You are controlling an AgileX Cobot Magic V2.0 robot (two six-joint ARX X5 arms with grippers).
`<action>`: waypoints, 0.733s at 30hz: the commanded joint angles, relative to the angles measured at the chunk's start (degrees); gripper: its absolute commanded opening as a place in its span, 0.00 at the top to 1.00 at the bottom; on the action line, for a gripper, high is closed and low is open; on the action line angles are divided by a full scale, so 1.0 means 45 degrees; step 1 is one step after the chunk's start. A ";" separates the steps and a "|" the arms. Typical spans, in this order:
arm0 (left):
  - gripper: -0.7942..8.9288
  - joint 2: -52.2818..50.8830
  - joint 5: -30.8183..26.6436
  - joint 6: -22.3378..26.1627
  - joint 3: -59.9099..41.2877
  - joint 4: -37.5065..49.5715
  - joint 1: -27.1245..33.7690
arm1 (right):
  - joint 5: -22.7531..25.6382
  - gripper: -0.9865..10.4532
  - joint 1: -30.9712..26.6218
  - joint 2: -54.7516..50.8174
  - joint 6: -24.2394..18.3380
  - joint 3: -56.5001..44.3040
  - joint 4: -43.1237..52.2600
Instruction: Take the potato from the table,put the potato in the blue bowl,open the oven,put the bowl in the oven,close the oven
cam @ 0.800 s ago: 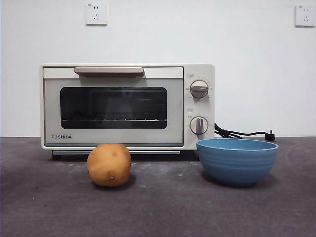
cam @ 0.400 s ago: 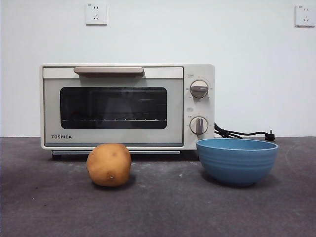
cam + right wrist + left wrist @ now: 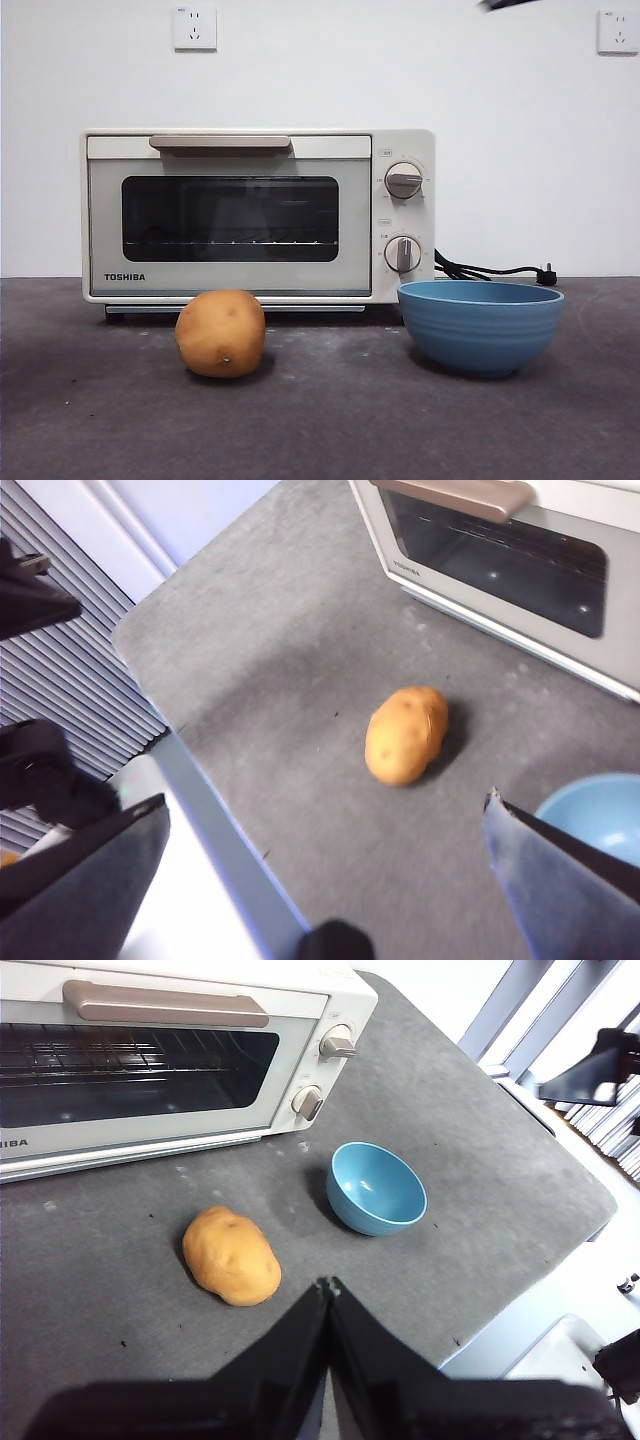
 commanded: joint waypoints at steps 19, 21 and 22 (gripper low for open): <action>0.93 -0.0029 0.0019 0.0180 0.0019 0.0024 -0.0044 | 0.4250 0.39 0.3274 0.8641 0.1190 0.2395 0.3570; 0.93 -0.0029 0.0024 0.0185 0.0019 0.0024 -0.0044 | 0.4376 0.39 0.3424 0.9583 0.1190 0.2929 0.3648; 0.93 -0.0029 0.0019 0.0180 0.0019 0.0019 -0.0044 | 0.4619 0.39 0.3487 1.0025 0.1200 0.3123 0.3764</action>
